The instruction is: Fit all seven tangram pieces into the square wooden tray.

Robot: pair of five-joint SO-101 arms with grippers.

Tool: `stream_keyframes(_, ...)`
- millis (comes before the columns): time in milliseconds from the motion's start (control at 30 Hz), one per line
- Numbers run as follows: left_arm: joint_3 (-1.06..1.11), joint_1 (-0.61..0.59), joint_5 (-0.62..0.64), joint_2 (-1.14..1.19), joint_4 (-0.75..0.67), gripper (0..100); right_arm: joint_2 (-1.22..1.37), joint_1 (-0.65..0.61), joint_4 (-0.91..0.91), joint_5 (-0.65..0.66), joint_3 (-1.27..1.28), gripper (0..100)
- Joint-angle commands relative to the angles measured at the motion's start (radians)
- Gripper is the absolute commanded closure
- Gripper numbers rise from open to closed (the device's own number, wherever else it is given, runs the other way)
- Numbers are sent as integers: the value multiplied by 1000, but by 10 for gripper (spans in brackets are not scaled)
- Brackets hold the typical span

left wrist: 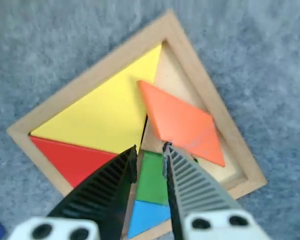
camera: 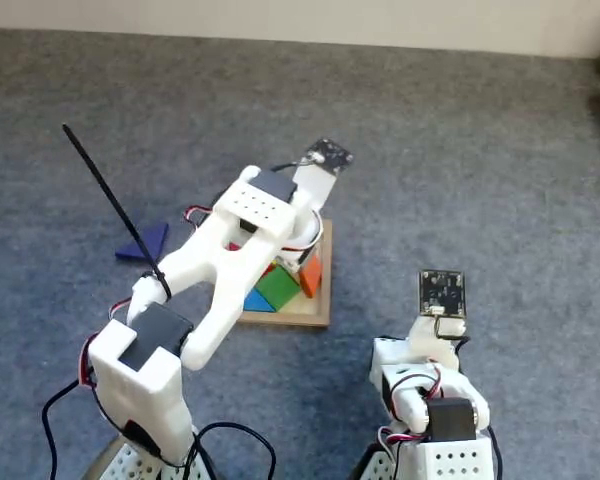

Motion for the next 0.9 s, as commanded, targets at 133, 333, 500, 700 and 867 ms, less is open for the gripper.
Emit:
stream_keyframes(133, -105, -13, -8, 73, -37, 902, -16, 16, 4, -5, 131, 994)
stream_keyframes(333, -222, -13, -3, 151, -20, 904, -16, 16, 4, -5, 131, 994)
stream_keyframes(500, -297, -10, -2, 151, 57, 904, -16, 16, 4, -5, 131, 994)
stream_keyframes(700, -317, -10, -2, 151, 114, 903, -16, 16, 4, -5, 131, 994)
stream_keyframes(867, -317, 33, -2, 150, 150, 904, -16, 16, 4, -5, 131, 994)
